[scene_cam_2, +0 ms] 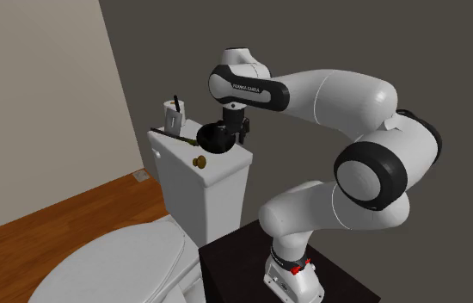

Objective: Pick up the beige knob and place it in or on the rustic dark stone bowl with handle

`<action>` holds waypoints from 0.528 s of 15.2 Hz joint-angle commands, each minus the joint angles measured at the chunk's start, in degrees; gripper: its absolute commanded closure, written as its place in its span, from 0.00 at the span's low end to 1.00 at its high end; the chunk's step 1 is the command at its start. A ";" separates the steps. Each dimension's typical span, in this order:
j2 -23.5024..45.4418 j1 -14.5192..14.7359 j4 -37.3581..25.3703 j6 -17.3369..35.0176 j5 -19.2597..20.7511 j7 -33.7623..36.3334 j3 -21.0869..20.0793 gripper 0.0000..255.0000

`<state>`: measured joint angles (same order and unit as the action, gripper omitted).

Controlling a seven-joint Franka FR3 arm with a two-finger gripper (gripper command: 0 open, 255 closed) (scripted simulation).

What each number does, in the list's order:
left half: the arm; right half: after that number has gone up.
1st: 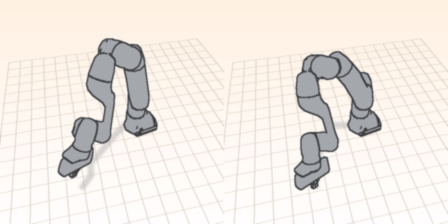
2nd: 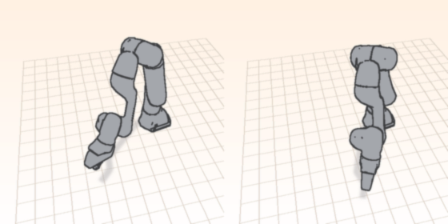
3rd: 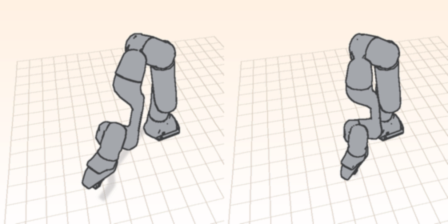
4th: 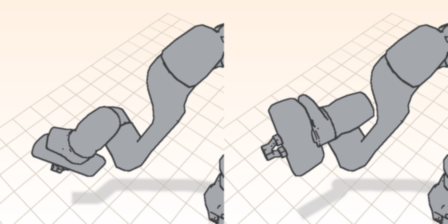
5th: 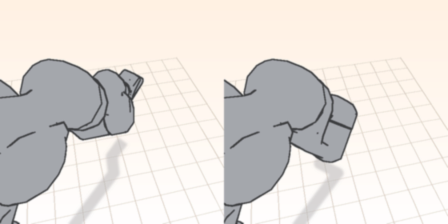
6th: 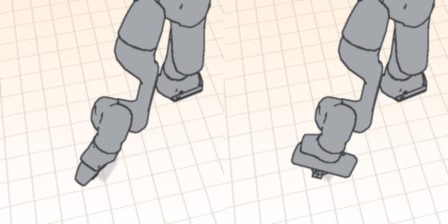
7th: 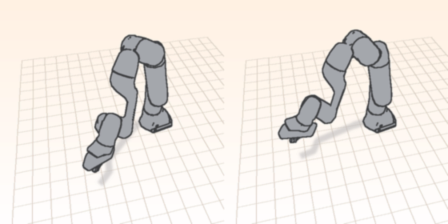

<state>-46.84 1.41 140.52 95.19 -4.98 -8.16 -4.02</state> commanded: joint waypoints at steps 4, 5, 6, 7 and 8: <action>2.87 -0.68 -2.00 1.00 -2.56 9.96 -5.94 0.00; 4.13 -1.02 -2.94 1.35 -3.27 13.26 -7.89 0.00; 5.53 -1.40 -4.01 1.70 -3.86 16.58 -9.80 0.00; 7.06 -1.87 -5.20 2.05 -4.37 19.88 -11.71 0.00; 8.71 -2.38 -6.52 2.39 -4.74 23.20 -13.59 0.00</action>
<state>-39.49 -0.53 134.93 97.15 -9.16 11.27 -15.62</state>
